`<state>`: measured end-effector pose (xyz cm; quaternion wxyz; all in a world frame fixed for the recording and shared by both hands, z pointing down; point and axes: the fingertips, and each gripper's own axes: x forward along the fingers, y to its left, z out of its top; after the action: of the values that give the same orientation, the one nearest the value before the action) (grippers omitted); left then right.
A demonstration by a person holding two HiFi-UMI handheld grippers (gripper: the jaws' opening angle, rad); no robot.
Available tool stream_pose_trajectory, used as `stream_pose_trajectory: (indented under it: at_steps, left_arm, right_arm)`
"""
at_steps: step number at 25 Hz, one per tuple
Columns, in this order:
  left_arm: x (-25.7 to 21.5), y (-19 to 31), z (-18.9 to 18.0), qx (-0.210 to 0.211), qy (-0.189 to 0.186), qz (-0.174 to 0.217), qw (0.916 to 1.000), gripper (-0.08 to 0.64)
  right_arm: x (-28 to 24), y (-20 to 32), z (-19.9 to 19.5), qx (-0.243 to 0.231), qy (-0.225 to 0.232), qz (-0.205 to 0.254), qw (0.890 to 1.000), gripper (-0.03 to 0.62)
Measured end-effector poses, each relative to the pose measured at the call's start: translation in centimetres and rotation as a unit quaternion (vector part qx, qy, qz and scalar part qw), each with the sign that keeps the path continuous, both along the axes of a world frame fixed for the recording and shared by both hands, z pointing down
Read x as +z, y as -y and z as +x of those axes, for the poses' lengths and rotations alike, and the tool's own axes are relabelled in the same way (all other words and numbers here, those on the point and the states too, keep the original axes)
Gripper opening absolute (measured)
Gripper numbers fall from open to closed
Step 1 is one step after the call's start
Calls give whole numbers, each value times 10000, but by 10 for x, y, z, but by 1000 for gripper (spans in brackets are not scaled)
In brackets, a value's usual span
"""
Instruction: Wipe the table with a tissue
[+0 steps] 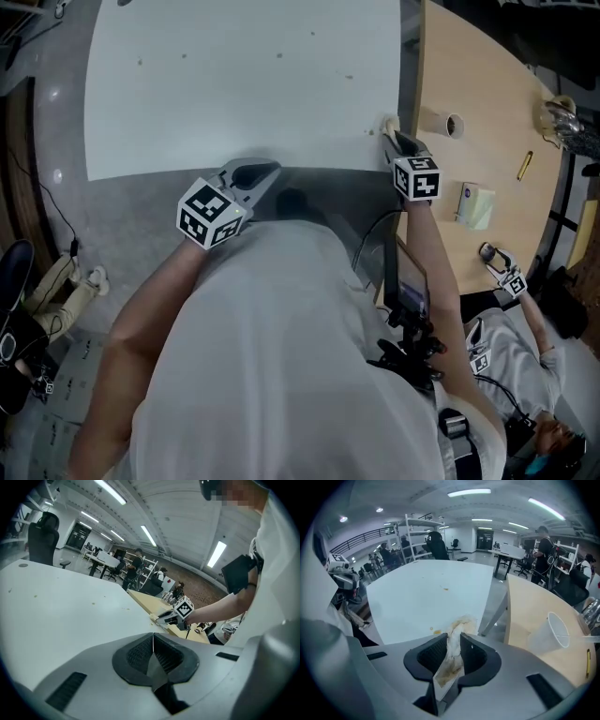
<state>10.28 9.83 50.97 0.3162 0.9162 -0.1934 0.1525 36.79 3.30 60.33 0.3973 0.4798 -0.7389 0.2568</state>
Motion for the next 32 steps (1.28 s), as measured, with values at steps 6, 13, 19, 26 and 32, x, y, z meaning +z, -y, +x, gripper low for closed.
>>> stream_pose_trajectory:
  at_steps: [6, 13, 19, 26, 32]
  left_arm:
    - [1, 4, -5, -80, 14, -10, 10000, 8]
    - [-3, 3, 0, -79, -46, 46, 9999, 8]
    - [-4, -1, -1, -10, -34, 44, 10000, 8]
    - [-5, 9, -13, -129, -12, 103, 9999, 8]
    - [-9, 12, -20, -132, -14, 150, 9998, 8]
  right_arm:
    - [10, -1, -4, -650, -429, -345, 9964, 84]
    - [14, -7, -11, -988, -300, -587, 9929, 78]
    - [15, -13, -27, -1169, -179, -607, 9911, 78]
    - [16, -15, -44, -1281, -209, -596, 9897, 78]
    - [17, -9, -63, -948, -205, -553, 9937, 78]
